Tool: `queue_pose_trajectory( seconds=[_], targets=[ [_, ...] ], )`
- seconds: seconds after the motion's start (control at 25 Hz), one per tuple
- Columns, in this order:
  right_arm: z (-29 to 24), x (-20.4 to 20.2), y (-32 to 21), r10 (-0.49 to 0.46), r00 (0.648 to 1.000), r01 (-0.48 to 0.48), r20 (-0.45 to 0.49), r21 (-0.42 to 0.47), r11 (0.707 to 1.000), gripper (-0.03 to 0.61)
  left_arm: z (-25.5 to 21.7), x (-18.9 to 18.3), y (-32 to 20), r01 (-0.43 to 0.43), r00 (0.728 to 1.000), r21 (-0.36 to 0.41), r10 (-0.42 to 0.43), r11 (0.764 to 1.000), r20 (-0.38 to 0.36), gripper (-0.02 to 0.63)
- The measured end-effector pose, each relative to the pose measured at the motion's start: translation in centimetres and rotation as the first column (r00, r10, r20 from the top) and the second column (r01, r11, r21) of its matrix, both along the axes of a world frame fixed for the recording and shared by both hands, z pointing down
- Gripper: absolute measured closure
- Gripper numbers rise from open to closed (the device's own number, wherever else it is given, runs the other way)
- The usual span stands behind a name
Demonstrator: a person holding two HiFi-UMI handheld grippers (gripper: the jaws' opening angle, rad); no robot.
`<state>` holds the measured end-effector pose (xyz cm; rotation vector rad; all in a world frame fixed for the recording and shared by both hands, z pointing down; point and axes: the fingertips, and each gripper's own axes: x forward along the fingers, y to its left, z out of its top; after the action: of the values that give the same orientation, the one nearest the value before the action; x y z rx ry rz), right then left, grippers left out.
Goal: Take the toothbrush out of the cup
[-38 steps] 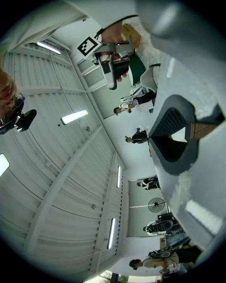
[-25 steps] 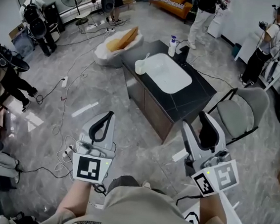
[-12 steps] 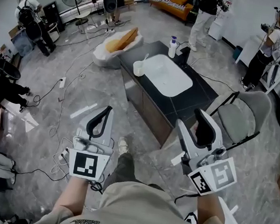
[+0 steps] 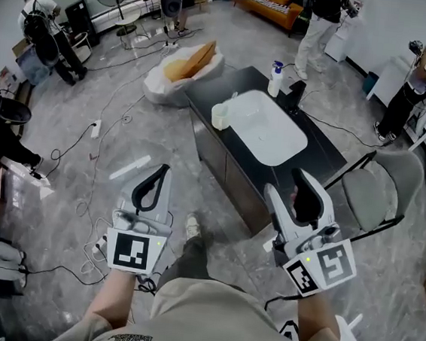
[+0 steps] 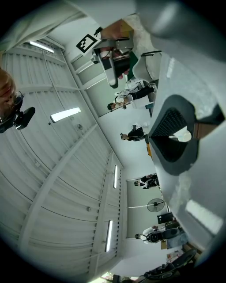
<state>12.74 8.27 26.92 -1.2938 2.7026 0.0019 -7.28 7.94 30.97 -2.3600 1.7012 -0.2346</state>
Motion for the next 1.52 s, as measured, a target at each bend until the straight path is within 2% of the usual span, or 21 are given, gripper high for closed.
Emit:
queue_pose_trajectory(
  seconds=[0.28, 0.56, 0.8, 1.0, 1.16, 1.52],
  targets=[
    [-0.6, -4.1, -10.1, 0.01, 1.0, -0.011, -0.005, -0.036, 0.999, 0.373, -1.1, -3.5, -9.7, -0.027, 1.0, -0.015, 0.027, 1.0, 0.014, 0.614],
    [-2.0, -9.6, -21.1, 0.032, 0.999, -0.033, -0.018, -0.054, 0.998, 0.368, -3.3, -9.1, -21.3, -0.045, 0.999, -0.014, 0.045, 0.999, 0.005, 0.612],
    [-2.8, -13.1, -28.6, 0.057, 0.998, -0.058, -0.024, -0.043, 0.997, 0.368, -3.9, -12.2, -29.2, -0.078, 0.997, -0.001, 0.078, 0.997, 0.01, 0.613],
    [-3.1, -14.6, -33.0, 0.083, 0.996, -0.084, -0.03, -0.033, 0.996, 0.367, -4.0, -13.8, -33.6, -0.097, 0.995, 0.0, 0.097, 0.995, 0.02, 0.614],
    [-3.3, -14.7, -35.3, 0.087, 0.995, -0.089, -0.046, -0.037, 0.995, 0.367, -4.4, -13.6, -35.8, -0.11, 0.994, 0.007, 0.11, 0.994, 0.007, 0.613],
    [-2.5, -13.3, -38.2, 0.07, 0.995, -0.075, -0.066, -0.075, 0.994, 0.364, -4.6, -12.8, -37.7, -0.083, 0.997, -0.007, 0.083, 0.997, -0.011, 0.613]
  ],
)
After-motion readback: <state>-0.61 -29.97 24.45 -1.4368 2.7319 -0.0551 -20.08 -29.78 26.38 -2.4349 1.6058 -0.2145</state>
